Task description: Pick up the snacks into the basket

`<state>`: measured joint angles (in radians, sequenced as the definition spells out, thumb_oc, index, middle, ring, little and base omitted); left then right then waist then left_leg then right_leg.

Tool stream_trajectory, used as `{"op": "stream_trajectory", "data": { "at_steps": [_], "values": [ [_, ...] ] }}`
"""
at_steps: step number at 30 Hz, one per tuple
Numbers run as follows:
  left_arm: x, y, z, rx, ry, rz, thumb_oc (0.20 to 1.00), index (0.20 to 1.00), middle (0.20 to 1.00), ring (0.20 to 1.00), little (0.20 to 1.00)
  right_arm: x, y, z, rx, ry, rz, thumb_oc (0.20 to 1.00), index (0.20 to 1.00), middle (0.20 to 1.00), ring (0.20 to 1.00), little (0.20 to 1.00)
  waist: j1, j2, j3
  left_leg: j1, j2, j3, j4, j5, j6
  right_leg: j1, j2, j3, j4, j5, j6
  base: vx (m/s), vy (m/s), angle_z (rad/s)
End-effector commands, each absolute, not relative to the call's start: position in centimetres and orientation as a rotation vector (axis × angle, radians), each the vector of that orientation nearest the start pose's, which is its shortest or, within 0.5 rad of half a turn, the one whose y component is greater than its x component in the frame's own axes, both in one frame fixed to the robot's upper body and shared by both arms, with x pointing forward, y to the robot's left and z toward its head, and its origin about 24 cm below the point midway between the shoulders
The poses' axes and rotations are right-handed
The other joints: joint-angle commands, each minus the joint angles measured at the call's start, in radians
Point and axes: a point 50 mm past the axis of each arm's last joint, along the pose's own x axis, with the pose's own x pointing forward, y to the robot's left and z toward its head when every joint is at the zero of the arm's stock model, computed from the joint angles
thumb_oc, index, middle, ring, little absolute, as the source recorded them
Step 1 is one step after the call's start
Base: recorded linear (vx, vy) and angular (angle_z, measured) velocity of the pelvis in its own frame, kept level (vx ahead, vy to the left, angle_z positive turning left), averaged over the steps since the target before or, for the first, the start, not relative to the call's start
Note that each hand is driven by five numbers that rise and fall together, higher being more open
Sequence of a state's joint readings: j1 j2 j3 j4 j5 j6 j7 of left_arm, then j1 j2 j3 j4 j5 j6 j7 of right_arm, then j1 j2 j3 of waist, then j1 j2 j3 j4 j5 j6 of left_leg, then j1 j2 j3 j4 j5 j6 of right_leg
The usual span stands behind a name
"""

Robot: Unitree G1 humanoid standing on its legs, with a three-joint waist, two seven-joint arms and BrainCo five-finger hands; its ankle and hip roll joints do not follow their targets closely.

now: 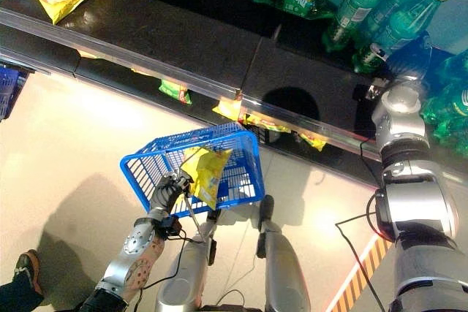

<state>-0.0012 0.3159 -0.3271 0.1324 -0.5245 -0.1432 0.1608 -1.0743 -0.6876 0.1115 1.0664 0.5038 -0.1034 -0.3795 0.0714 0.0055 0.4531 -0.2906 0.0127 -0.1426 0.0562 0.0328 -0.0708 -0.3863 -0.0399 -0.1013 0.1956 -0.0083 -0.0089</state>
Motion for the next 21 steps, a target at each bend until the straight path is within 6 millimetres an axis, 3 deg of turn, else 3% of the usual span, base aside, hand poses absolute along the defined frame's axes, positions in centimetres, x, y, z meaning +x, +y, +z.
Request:
{"op": "stream_trajectory", "data": {
  "at_steps": [1, 16, 17, 18, 19, 21],
  "values": [
    [23.9, 14.1, 6.5, -0.234, -0.159, -0.155, 0.200, 0.200, 0.200, 0.200, 0.200, 37.2, -33.7, 26.9, -0.078, -0.333, -0.705, 1.000, 1.000, 1.000, 1.000, 1.000, 0.014, -0.027, -0.047, -0.034, -0.052, 0.024, 0.017, -0.008, 0.011, -0.010, -0.056, 0.026, -0.067, 0.037, 0.151, 0.00, 0.000, 0.00],
    [24.4, 13.4, 6.9, -0.242, -0.168, -0.197, 0.200, 0.200, 0.200, 0.200, 0.200, 37.4, -33.3, 28.7, 0.061, -0.387, -0.675, 1.000, 1.000, 1.000, 1.000, 1.000, 0.034, -0.009, -0.039, -0.061, -0.061, 0.000, 0.013, 0.002, 0.006, -0.028, -0.066, 0.013, -0.063, 0.038, 0.150, 0.00, -0.006, 0.05],
    [24.4, 13.3, 7.0, -0.243, -0.170, -0.201, 0.200, 0.200, 0.200, 0.200, 0.200, 37.5, -33.2, 29.0, 0.075, -0.397, -0.662, 0.868, 0.868, 0.868, 0.868, 0.868, 0.035, -0.006, -0.038, -0.062, -0.061, -0.002, 0.012, 0.002, 0.006, -0.028, -0.067, 0.012, -0.063, 0.038, 0.150, 0.00, 0.000, 0.00],
    [24.4, 13.2, 6.9, -0.244, -0.168, -0.206, 0.200, 0.200, 0.200, 0.200, 0.200, 37.5, -33.2, 29.1, 0.091, -0.404, -0.658, 0.608, 0.608, 0.608, 0.608, 0.608, 0.035, -0.005, -0.038, -0.063, -0.063, -0.003, 0.012, 0.003, 0.006, -0.028, -0.067, 0.011, -0.064, 0.038, 0.150, 0.00, 0.000, 0.00],
    [24.4, 13.2, 6.9, -0.245, -0.163, -0.208, 0.200, 0.200, 0.200, 0.200, 0.200, 37.4, -33.3, 29.1, 0.096, -0.408, -0.665, 0.200, 0.200, 0.200, 0.200, 0.200, 0.037, -0.003, -0.038, -0.063, -0.065, -0.006, 0.012, 0.003, 0.006, -0.027, -0.069, 0.010, -0.064, 0.037, 0.149, 0.00, -0.001, 0.04],
    [24.4, 13.1, 6.8, -0.248, -0.161, -0.211, 0.200, 0.200, 0.200, 0.200, 0.200, 37.4, -33.3, 29.2, 0.094, -0.412, -0.661, 0.200, 0.200, 0.200, 0.200, 0.200, 0.038, -0.001, -0.037, -0.063, -0.066, -0.008, 0.012, 0.003, 0.006, -0.027, -0.070, 0.009, -0.063, 0.037, 0.149, 0.00, 0.003, 0.04]
  ]
}}
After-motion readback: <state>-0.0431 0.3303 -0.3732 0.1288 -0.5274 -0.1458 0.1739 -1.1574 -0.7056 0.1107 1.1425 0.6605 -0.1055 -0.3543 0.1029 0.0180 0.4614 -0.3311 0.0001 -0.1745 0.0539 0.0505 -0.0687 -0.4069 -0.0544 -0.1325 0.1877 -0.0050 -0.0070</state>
